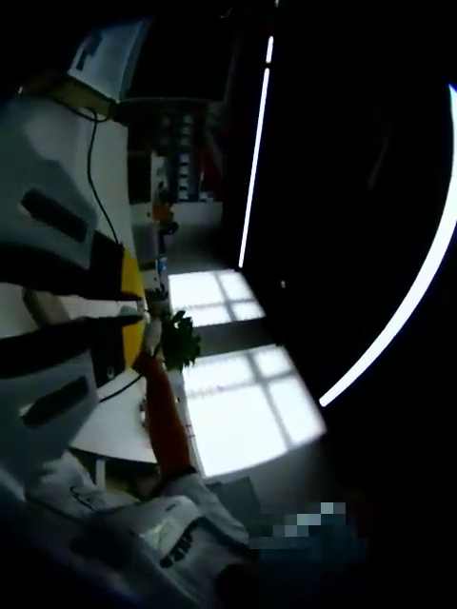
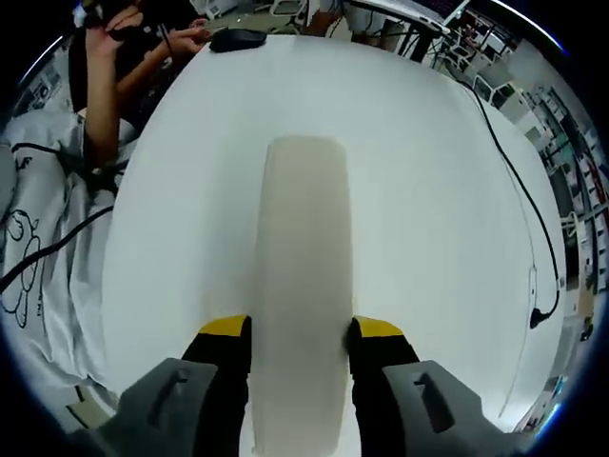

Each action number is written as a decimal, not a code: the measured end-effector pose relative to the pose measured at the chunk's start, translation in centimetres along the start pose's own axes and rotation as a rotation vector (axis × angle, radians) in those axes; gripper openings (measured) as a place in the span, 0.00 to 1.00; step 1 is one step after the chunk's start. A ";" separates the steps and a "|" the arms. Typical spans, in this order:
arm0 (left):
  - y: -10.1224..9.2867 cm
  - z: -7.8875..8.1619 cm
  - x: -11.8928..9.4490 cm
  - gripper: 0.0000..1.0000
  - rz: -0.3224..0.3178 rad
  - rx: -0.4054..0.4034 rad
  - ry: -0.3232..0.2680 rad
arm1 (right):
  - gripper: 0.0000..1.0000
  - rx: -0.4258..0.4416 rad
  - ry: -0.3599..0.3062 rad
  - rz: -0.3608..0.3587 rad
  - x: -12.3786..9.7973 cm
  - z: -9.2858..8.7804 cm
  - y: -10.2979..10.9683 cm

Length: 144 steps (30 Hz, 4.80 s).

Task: Arrange the utensils inside the cutlery case until each visible utensil rests in its matching compartment.

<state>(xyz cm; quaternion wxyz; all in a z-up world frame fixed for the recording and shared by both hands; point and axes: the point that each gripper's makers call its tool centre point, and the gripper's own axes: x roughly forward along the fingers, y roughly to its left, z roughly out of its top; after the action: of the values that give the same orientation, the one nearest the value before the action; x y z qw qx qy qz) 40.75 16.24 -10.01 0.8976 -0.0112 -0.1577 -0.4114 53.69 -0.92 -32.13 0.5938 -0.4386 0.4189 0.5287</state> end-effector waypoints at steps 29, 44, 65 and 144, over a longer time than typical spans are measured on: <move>0.6 -1.3 0.3 0.06 0.018 0.003 0.041 | 0.53 0.001 -0.137 -0.073 -1.5 -0.1 0.6; 0.7 -3.0 1.3 0.08 0.023 0.011 0.081 | 0.46 0.202 -0.570 -0.378 -9.8 -2.7 0.0; 3.4 -4.4 0.4 0.09 0.098 -0.025 0.087 | 0.32 0.589 -1.106 -0.737 -19.5 -11.4 1.4; 2.5 -3.4 -1.0 0.13 0.152 0.124 0.101 | 0.23 0.681 -1.395 -1.020 -23.5 -19.4 4.2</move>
<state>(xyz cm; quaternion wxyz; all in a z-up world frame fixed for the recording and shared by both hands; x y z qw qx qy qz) 42.96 18.10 -13.25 0.9321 0.0531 -0.1359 -0.3316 46.71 -25.52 -14.97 0.9688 0.0455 -0.1440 0.1964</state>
